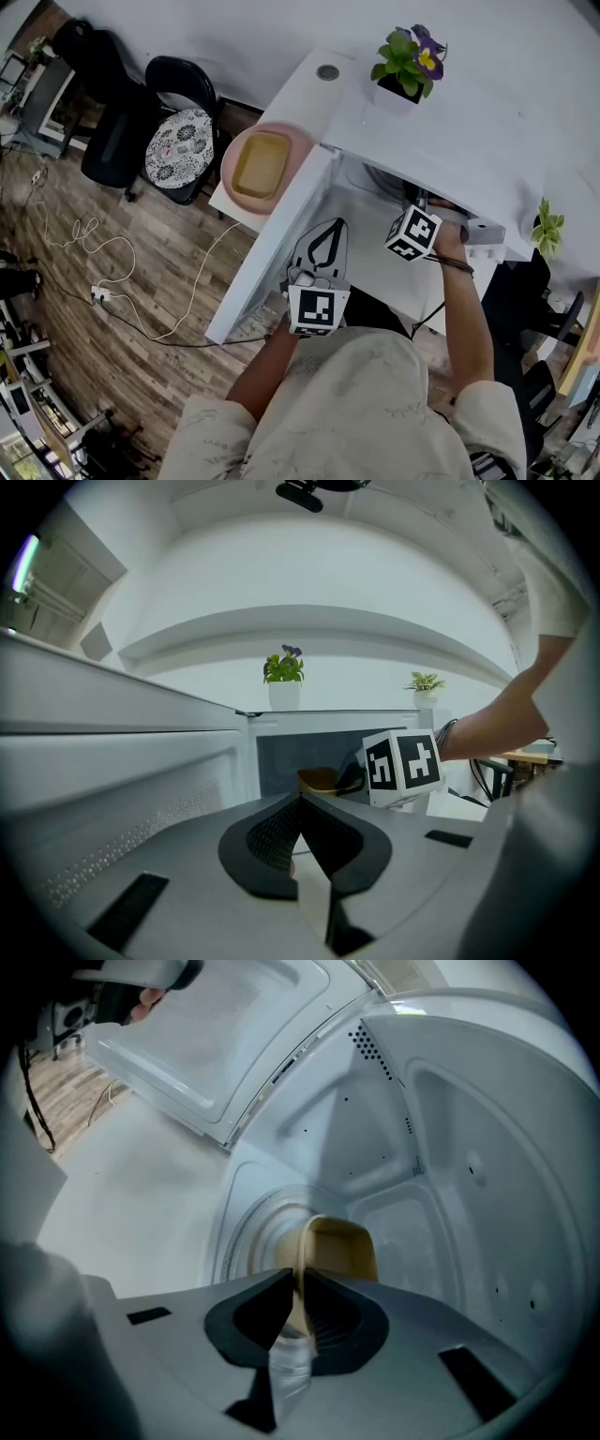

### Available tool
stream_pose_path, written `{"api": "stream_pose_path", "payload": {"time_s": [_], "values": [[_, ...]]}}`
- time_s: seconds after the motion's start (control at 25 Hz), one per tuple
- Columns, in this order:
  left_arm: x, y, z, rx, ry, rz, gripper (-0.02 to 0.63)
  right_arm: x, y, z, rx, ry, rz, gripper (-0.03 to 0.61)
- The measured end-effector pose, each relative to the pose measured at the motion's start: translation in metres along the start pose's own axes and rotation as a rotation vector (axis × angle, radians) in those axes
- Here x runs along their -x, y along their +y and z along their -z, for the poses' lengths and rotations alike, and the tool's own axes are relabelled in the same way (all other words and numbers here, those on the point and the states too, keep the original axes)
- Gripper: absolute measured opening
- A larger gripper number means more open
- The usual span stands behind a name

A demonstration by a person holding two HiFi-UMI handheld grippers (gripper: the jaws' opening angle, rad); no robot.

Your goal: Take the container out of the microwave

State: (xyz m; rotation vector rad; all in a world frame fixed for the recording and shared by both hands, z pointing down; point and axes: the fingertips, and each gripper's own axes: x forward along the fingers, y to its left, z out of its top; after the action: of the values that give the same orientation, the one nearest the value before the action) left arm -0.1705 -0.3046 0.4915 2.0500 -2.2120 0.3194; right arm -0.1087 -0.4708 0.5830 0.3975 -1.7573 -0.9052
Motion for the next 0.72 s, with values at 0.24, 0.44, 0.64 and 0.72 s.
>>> {"api": "stream_pose_path", "payload": {"time_s": [0.24, 0.44, 0.64, 0.72], "values": [[0.0009, -0.0021, 0.0004, 0.005, -0.001, 0.010, 0.006, 0.0008, 0.0004, -0.0019, 0.020, 0.007, -0.010, 0.048], [0.0010, -0.0037, 0.0008, -0.004, -0.003, 0.018, 0.006, 0.0024, 0.0014, -0.0030, 0.028, 0.002, -0.013, 0.038], [0.0023, -0.0016, -0.0018, 0.001, -0.012, 0.015, 0.006, 0.0050, 0.0065, -0.0043, 0.028, 0.004, -0.031, 0.035], [0.0038, -0.0014, -0.0016, 0.001, -0.013, 0.016, 0.006, 0.0072, 0.0071, -0.0049, 0.029, 0.007, -0.026, 0.035]]}}
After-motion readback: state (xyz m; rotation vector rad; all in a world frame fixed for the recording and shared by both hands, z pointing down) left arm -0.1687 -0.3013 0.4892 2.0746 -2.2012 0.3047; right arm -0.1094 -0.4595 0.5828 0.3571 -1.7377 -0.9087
